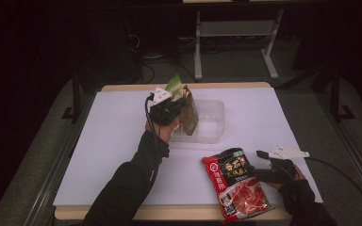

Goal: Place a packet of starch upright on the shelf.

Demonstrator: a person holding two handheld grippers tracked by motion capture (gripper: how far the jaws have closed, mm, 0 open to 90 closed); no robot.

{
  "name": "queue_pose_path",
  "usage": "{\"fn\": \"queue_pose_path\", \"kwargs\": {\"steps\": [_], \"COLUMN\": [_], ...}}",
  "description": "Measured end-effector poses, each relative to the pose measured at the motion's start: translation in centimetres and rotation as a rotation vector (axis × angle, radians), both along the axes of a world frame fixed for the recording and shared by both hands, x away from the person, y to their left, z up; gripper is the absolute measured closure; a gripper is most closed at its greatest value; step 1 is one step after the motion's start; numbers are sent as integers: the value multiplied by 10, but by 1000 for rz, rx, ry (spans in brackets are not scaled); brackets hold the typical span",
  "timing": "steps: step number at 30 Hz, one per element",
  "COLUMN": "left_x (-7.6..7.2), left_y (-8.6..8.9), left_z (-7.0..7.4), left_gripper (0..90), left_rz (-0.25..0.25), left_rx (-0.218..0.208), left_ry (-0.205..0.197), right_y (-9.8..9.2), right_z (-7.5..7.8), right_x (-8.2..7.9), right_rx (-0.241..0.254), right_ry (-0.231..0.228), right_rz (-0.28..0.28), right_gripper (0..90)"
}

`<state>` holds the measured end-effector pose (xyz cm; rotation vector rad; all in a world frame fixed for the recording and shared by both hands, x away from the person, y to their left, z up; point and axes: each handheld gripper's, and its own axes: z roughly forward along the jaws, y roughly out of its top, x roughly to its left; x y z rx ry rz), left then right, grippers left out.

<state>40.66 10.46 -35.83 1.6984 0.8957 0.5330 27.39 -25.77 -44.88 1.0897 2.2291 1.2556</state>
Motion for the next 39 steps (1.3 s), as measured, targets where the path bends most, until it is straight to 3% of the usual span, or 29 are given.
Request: {"fn": "queue_pose_path", "kwargs": {"steps": [7,13,22,33,39], "left_x": [1,0,-6,-16,-28], "left_y": [0,-2,0,20,32], "left_z": [-2,0,4,13,18], "left_gripper": [853,813,714,640,590], "left_rz": [-16,-4,-34,-69,-121], "left_rx": [-14,34,59,58,72], "left_ry": [4,-7,-19,-36,-60], "right_y": [0,1,1,1,1], "right_z": [0,0,-1,-1,-1], "right_x": [-1,-1,-1,1,1], "right_rx": [-2,-6,-10,-10,-1], "right_ry": [3,9,12,22,26], "right_rz": [18,30,26,35,37], "right_gripper": [291,304,297,332,346]}}
